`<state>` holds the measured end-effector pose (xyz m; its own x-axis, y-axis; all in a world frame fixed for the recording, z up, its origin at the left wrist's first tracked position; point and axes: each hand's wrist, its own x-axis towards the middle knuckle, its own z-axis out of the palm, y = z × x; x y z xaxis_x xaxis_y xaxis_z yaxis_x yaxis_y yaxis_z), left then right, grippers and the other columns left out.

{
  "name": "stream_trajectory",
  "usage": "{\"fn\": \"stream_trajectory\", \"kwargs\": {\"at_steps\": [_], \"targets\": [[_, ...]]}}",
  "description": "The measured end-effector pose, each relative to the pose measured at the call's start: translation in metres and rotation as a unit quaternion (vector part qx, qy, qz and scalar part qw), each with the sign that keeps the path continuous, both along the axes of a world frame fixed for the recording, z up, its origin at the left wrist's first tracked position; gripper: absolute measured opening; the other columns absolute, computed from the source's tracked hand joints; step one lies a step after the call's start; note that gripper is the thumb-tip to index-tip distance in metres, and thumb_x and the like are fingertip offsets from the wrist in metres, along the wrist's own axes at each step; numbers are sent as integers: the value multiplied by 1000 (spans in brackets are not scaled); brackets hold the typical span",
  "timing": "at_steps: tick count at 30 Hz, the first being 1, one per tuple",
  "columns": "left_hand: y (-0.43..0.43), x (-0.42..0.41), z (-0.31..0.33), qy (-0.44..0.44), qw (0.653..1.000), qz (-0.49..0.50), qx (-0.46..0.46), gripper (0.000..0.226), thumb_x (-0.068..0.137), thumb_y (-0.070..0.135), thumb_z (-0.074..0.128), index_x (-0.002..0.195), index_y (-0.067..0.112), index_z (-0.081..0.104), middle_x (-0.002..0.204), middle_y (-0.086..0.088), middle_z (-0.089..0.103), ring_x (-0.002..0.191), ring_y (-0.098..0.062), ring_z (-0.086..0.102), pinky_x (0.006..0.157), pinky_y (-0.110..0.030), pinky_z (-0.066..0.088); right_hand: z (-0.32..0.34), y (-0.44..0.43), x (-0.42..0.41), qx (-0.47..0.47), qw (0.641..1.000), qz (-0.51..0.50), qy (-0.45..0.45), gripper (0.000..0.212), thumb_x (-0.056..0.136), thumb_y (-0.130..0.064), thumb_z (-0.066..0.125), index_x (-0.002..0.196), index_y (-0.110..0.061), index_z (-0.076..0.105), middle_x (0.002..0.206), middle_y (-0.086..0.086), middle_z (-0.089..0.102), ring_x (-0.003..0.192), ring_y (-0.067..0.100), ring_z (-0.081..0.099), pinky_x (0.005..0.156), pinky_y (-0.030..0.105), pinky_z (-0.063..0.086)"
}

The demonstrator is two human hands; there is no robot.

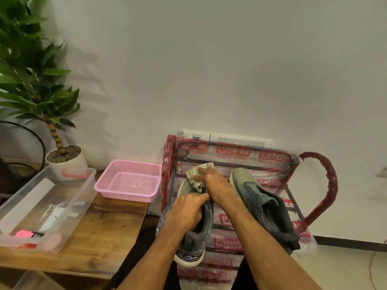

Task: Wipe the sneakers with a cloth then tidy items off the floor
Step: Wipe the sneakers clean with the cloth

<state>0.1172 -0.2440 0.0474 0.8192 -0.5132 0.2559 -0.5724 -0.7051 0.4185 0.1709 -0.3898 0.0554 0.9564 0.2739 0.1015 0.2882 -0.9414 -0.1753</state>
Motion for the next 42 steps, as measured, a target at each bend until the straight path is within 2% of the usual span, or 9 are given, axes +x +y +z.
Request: {"fn": "stream_trajectory", "kwargs": {"at_steps": [6, 9, 17, 24, 30, 32, 36, 39, 42], "targets": [[-8, -4, -6, -19, 1000, -12, 19, 29, 90, 6, 48, 114, 20, 58, 107, -3, 65, 96, -22, 61, 77, -31, 43, -8, -33, -7, -73, 995, 67, 14, 61, 88, 3, 58, 141, -26, 50, 157, -4, 30, 148, 22, 15, 116, 42, 28], [-10, -3, -6, -18, 1000, 6, 24, 32, 87, 2, 47, 113, 19, 56, 104, -4, 65, 95, -24, 60, 76, -34, 44, -6, -22, -4, -115, 992, 41, -8, 60, 90, -6, 61, 143, -28, 46, 158, -3, 26, 147, 25, 16, 113, 45, 33], [-10, 0, -3, -20, 999, 9, 30, 26, 88, 6, 47, 109, 18, 56, 105, -5, 64, 95, -25, 60, 74, -36, 44, -10, -4, -5, -142, 988, -51, -42, 52, 93, -13, 56, 143, -23, 42, 157, 5, 25, 144, 32, 22, 114, 42, 28], [-7, -1, -4, -13, 1000, 13, 6, 25, 85, 6, 49, 105, 18, 57, 104, -3, 65, 94, -25, 61, 76, -40, 48, -10, 6, 1, -142, 978, -147, -44, 43, 93, -8, 52, 135, -16, 46, 134, 12, 46, 120, 34, 46, 100, 43, 42], [-4, -3, 0, -8, 1000, 22, -1, 28, 86, 4, 48, 108, 18, 58, 108, -4, 66, 98, -25, 61, 76, -33, 43, 4, 16, 10, -100, 970, -215, -51, 29, 95, -6, 46, 123, -8, 54, 119, 16, 60, 108, 31, 60, 87, 38, 49], [-3, -3, -2, -10, 1000, 21, 4, 30, 87, 5, 48, 112, 19, 58, 110, -4, 66, 98, -25, 61, 77, -33, 43, 1, 10, 8, -77, 981, -163, -69, 42, 92, -4, 51, 134, -9, 46, 127, 17, 55, 114, 33, 55, 92, 40, 46], [-3, -2, -3, -6, 999, 33, 6, 30, 88, 6, 48, 113, 19, 57, 111, -4, 66, 98, -25, 62, 79, -36, 46, -7, -14, 1, -91, 996, 12, -7, 74, 84, -5, 66, 148, -22, 33, 154, 10, 29, 140, 34, 27, 113, 44, 33], [-4, -4, -2, -7, 999, 32, 9, 30, 90, 6, 50, 115, 20, 56, 114, -3, 65, 100, -25, 62, 84, -38, 48, -11, -22, -8, -106, 994, 8, 6, 75, 86, -7, 66, 150, -24, 29, 159, 7, 21, 144, 31, 21, 115, 43, 31], [-5, -3, -2, -9, 999, 37, 17, 32, 88, 5, 51, 115, 20, 56, 113, -3, 65, 100, -25, 62, 83, -39, 48, -5, -11, -21, -65, 997, -52, 5, 64, 89, -6, 60, 147, -20, 34, 151, 12, 34, 137, 33, 33, 109, 42, 37]]}}
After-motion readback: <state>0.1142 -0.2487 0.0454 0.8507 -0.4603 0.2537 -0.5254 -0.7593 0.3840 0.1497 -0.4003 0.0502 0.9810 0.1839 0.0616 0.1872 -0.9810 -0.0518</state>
